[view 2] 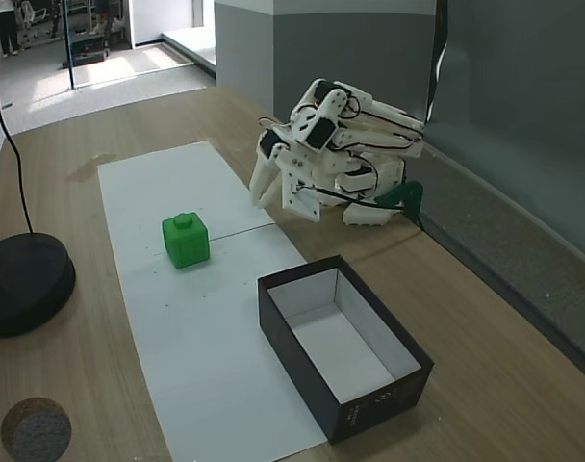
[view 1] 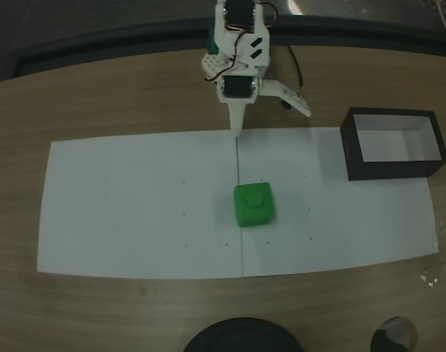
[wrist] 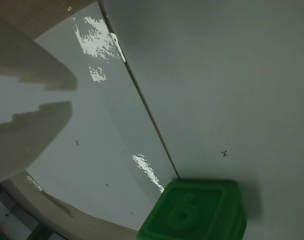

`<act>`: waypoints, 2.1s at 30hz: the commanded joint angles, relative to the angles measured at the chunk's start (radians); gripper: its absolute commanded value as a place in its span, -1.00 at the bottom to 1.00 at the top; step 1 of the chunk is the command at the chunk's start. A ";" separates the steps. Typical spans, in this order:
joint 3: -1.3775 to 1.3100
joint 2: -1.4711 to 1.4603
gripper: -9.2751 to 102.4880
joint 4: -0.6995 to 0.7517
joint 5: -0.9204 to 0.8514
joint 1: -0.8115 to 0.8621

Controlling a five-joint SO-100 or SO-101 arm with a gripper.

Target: Grab a green square and put it in the box.

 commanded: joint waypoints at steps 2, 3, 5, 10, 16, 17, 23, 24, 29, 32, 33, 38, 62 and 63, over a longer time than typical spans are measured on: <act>-0.017 0.017 -0.84 0.002 0.006 0.008; -0.017 0.017 -0.84 0.002 0.006 0.008; -0.017 0.017 -0.84 0.002 0.006 0.008; -0.017 0.017 -0.84 0.002 0.006 0.008; -0.017 0.017 -0.84 0.002 0.006 0.008; -0.017 0.017 -0.84 0.002 0.006 0.008; -0.017 0.017 -0.84 0.002 0.008 0.003; -0.017 0.017 -0.84 0.002 0.008 0.002; -0.017 0.017 -0.84 0.000 0.012 0.002; -0.017 0.017 -0.84 0.000 0.011 -0.002; -0.017 0.017 -0.84 0.000 0.014 0.003; -0.008 0.017 -0.83 -0.083 0.011 0.006; -0.982 -1.124 -0.22 -0.043 0.017 -0.218; -1.043 -1.209 -0.22 -0.038 0.018 -0.219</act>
